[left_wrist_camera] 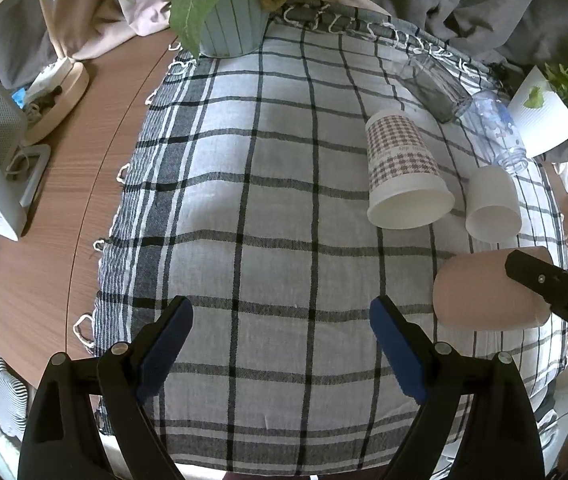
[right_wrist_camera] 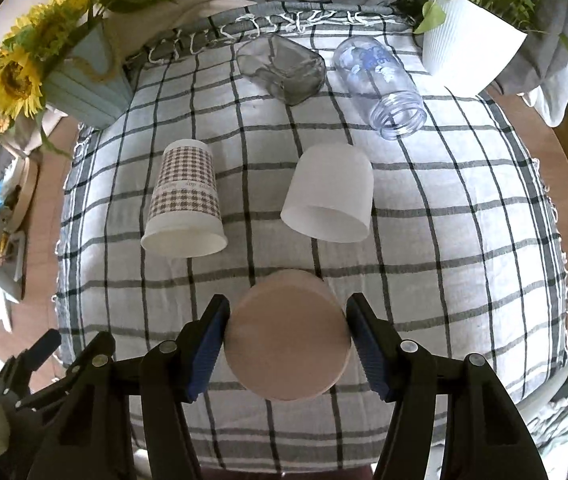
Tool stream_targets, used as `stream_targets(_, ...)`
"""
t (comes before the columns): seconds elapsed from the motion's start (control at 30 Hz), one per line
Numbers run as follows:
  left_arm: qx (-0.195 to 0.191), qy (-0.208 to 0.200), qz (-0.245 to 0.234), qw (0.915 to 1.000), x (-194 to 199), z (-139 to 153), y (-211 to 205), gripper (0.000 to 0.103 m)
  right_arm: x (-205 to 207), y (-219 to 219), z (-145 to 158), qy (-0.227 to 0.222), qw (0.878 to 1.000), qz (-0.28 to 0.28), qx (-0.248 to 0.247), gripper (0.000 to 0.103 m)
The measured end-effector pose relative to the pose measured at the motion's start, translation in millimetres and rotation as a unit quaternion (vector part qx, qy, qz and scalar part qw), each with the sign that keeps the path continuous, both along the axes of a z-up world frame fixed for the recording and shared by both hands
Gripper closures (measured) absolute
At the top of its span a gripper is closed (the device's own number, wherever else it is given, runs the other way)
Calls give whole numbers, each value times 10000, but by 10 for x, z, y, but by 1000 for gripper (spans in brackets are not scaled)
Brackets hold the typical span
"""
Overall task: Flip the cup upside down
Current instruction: 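Turn the pink cup rim-down with the right gripper and lower it onto the cloth, then open the right gripper and lift it away from the pink cup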
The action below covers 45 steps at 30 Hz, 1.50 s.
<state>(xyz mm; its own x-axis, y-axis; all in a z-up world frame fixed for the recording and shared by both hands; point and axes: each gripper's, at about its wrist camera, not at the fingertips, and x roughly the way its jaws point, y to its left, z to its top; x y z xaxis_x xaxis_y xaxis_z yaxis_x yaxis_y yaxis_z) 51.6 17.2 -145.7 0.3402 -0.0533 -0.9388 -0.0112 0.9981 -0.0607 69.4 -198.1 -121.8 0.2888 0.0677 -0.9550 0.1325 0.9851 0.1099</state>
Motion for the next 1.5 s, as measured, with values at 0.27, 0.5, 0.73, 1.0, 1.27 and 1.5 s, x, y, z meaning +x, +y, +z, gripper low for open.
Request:
stream_targets(0.27,73,-29,114,9999,9,16,36,12,36,135,11,-93,9995,147,-268,42)
stream_targets(0.5,178,-71,163,9997,12,48,47,12,43,153,7,-98,9994,153,-288,42)
stream_targets(0.73,409,-168,160,9989,-11,135,18,12,36,170,17,-100,9993,188,-295,40)
stream_targets(1.0,583,-415,125,9974,-150,322,-65,12,-140,110,209,-411,9985,167,-312,24)
stream_targets(1.27,639,-925,210,9934,-546,645,-197,12,-718,-118,660,-1079,9936,-172,-299,18)
stream_targets(1.5,771,-1533,230,9849,-934,959,-378,11,-1204,-223,984,-1708,9835,-196,-568,16)
